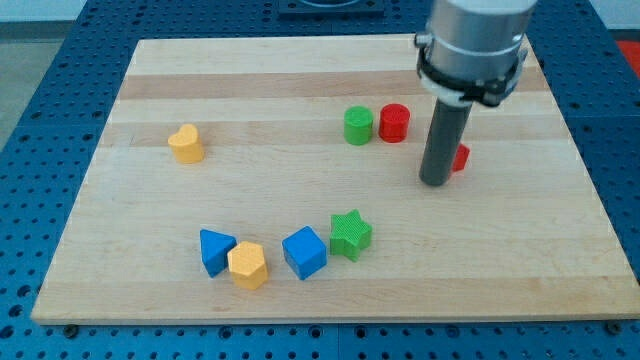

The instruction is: Push the red star to the right side of the red circle

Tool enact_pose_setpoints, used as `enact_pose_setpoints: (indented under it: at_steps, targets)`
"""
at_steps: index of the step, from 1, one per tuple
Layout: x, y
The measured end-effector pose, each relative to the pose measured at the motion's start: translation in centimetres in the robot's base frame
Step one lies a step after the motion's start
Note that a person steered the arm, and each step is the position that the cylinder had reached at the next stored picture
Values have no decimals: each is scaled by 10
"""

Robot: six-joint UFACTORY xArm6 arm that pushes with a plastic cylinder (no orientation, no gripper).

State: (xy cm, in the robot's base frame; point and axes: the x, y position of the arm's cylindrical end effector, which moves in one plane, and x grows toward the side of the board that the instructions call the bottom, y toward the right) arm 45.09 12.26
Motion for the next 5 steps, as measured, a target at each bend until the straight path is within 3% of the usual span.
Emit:
enact_pose_setpoints:
  at_steps: [1, 2, 4, 5]
  targets:
    - [-31, 7]
    - [-24, 8]
    - [-16, 76]
    - [-51, 77]
